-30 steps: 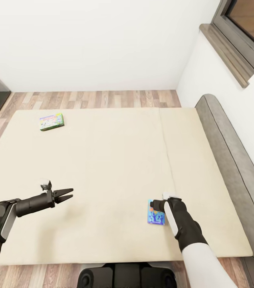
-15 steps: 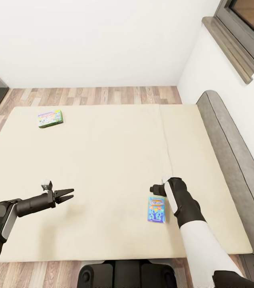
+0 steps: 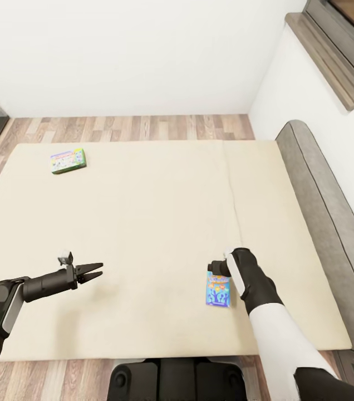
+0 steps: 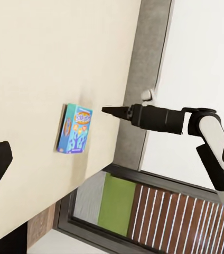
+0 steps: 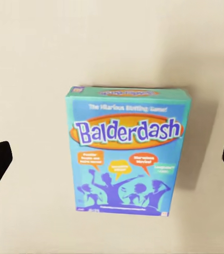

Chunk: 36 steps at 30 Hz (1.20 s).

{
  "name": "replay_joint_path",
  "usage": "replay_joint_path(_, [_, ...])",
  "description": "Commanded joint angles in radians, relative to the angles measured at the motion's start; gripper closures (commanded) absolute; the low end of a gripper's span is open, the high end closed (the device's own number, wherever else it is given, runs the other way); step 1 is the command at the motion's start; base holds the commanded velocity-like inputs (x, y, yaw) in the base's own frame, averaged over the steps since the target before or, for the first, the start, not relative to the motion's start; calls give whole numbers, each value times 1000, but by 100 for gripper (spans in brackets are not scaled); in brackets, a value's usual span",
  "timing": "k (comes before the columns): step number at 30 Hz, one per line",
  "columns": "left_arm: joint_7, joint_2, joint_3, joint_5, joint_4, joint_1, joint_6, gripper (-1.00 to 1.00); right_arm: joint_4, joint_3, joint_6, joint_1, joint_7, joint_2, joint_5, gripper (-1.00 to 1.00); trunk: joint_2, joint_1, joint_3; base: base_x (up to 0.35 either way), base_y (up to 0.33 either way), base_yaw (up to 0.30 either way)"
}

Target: Put all the toys in the child's room - the three board games (two on the bed and one on the table), the two jigsaw puzzles on the table, and the tennis ball on the table - inside the toy box on the table in the child's room.

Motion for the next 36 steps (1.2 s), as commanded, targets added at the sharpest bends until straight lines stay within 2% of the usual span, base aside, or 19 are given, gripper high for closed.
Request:
replay_joint_path(1, [-2, 0, 0, 2, 0, 0, 9, -100, 7, -3, -2, -2, -5, 1, -4, -100, -2, 0, -3, 0, 0, 0])
replay_joint_path(14, [-2, 0, -1, 3, 0, 0, 9, -100, 130, -10, -92, -13, -5, -14, -4, -100, -2, 0, -24, 0, 0, 0])
replay_joint_path(28, [-2, -1, -2, 4, 0, 0, 9, -100, 143, -15, -119, -13, -5, -20, -2, -100, -2, 0, -47, 0, 0, 0])
replay_joint_path(36, [-2, -1, -2, 4, 0, 0, 9, -100, 139, -15, -120, -13, -5, -18, -1, -100, -2, 0, -51, 0, 0, 0])
